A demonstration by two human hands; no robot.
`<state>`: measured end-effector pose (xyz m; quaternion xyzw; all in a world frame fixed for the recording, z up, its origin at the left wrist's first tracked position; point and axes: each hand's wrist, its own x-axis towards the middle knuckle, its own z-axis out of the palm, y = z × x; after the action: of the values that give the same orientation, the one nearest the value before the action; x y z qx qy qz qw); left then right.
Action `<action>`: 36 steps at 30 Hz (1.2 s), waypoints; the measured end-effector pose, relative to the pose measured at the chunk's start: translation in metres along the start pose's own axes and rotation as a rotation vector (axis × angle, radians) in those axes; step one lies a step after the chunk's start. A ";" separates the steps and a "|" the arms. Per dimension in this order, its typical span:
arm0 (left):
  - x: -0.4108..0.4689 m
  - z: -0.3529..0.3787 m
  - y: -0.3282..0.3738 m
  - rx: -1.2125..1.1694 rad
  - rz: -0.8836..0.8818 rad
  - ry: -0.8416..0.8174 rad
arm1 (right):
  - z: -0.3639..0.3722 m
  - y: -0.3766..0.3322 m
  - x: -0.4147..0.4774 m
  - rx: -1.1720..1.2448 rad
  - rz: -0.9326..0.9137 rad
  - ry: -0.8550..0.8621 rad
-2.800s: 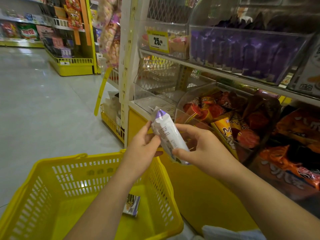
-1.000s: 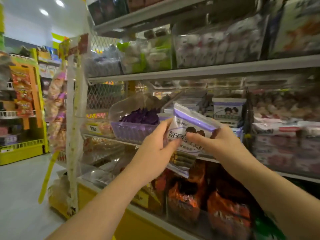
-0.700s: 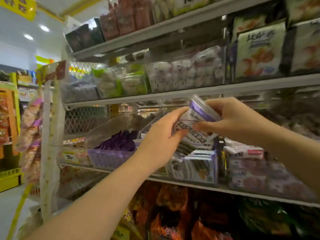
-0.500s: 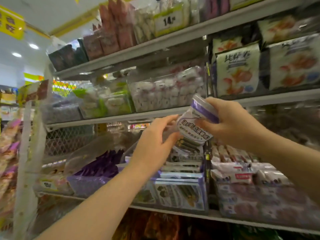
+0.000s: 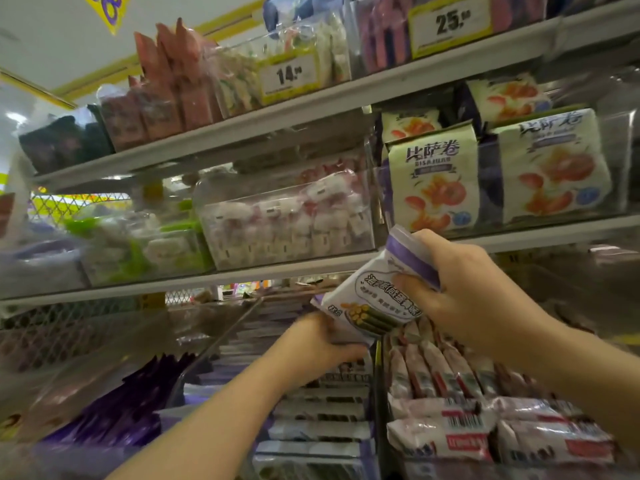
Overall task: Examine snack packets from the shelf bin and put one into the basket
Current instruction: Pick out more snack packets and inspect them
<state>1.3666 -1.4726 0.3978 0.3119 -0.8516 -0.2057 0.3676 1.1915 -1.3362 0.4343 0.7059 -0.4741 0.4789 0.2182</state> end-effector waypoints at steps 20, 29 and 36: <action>-0.004 -0.051 -0.029 0.576 0.024 0.171 | 0.029 -0.021 0.025 -0.184 -0.097 -0.257; -0.005 -0.045 -0.036 0.670 -0.101 0.017 | 0.081 -0.019 0.037 -0.389 -0.105 -0.374; -0.036 -0.050 -0.014 0.793 0.032 -0.104 | 0.087 -0.018 0.043 -0.475 -0.011 -0.506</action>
<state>1.4285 -1.4639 0.4042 0.4054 -0.8872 0.1290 0.1784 1.2521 -1.4140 0.4364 0.7342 -0.6077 0.1639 0.2544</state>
